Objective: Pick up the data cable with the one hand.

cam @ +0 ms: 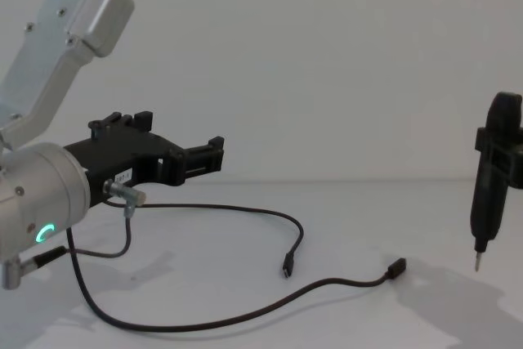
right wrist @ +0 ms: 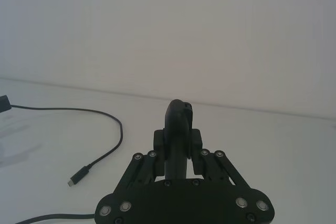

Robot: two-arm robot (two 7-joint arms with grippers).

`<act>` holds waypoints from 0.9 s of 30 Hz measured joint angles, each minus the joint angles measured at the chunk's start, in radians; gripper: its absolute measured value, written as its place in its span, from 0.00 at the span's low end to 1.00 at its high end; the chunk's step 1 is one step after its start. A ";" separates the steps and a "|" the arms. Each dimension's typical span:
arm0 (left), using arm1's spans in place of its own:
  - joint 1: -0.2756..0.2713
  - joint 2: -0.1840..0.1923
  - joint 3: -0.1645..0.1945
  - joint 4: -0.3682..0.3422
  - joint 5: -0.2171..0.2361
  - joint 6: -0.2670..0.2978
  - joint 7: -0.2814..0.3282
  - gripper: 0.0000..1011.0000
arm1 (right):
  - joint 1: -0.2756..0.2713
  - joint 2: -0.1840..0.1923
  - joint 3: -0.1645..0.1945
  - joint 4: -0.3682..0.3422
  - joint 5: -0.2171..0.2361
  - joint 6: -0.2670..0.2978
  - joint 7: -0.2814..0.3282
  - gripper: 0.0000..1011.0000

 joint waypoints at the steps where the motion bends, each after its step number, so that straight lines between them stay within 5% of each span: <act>1: 0.000 0.000 0.000 0.000 0.000 0.000 0.000 0.99 | 0.000 0.000 0.000 0.000 0.000 0.000 0.000 0.28; 27: 0.000 0.000 0.000 0.000 0.000 0.000 0.000 0.99 | 0.000 0.000 0.000 0.000 0.000 0.000 0.000 0.28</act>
